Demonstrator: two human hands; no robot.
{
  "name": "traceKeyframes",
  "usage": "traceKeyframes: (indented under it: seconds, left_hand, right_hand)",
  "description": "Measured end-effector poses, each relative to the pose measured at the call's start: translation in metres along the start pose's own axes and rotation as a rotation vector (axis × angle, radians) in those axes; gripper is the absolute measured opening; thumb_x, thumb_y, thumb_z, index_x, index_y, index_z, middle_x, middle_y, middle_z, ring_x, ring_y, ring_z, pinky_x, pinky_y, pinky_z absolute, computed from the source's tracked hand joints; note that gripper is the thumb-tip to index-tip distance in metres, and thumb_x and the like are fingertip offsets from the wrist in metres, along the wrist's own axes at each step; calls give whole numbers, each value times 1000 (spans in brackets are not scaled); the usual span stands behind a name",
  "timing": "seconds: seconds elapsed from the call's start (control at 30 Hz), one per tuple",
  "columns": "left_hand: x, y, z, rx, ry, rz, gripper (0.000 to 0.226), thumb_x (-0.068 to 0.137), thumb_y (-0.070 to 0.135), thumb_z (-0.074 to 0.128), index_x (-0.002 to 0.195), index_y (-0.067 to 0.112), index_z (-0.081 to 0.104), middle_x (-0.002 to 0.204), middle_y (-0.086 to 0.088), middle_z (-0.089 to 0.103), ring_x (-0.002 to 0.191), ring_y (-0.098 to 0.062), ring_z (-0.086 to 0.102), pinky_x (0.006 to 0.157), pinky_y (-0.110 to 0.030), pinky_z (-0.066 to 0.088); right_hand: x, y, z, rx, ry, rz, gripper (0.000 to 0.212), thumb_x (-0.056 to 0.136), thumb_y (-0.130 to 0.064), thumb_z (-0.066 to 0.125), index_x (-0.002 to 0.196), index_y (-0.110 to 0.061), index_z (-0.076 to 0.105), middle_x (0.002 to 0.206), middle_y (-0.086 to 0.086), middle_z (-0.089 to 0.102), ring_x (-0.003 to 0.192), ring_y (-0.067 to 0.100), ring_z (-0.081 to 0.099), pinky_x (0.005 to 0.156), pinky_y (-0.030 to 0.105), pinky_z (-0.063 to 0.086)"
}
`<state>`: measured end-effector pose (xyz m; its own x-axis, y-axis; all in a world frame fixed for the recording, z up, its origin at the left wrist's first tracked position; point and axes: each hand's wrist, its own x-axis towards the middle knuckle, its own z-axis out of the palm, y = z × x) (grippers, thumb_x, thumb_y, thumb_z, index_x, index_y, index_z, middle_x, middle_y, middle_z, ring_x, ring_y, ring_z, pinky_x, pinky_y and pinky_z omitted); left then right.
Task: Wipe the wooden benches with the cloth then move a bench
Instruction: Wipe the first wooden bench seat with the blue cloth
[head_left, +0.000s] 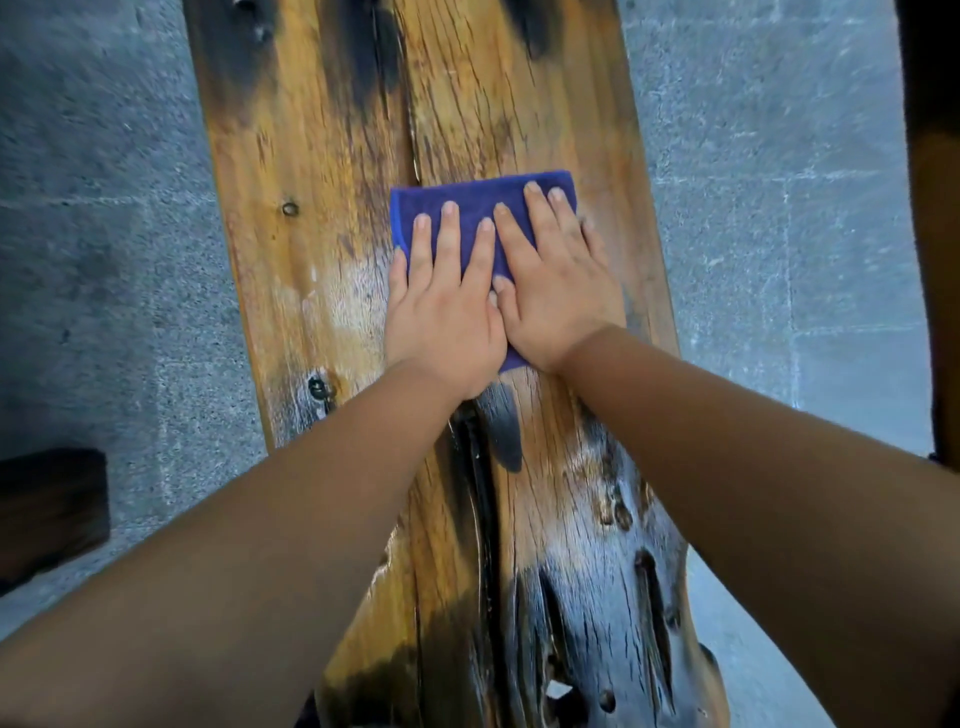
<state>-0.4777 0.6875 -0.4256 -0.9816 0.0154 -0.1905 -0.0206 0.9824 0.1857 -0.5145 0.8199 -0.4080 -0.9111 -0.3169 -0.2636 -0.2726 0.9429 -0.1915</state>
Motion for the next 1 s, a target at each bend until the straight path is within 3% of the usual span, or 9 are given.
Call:
traceKeyframes:
  seconds: [0.33,0.67,0.83,1.0]
  left_hand:
    - [54,-10,-10,9,56,-2,59,100,43,14,156,23,10,164,-5,4,151,-27,0,121,-45,5]
    - [58,-12,-9,49,98,15,61,98,40,15,156,24,10,164,-6,5,150,-29,3,121,-47,7]
    - [35,-7,-11,71,47,86,62,98,42,16,156,23,9,164,-8,3,150,-32,0,121,-50,7]
    - [-51,17,3,-8,-11,52,60,100,40,18,156,20,8,164,-10,1,150,-33,-1,120,-49,6]
  right_hand:
    - [58,4,-16,-58,61,-43,64,94,-44,26,154,-23,21,164,9,11,150,27,7,119,50,6]
    - [57,4,-11,-88,152,-58,61,96,-42,25,154,-26,20,163,7,14,150,26,10,119,51,10]
    - [18,3,-3,-52,138,11,60,97,-41,23,155,-25,16,164,8,10,150,28,8,118,52,10]
    - [-61,-1,11,-65,53,16,62,95,-42,28,154,-25,20,164,10,10,150,29,9,117,55,11]
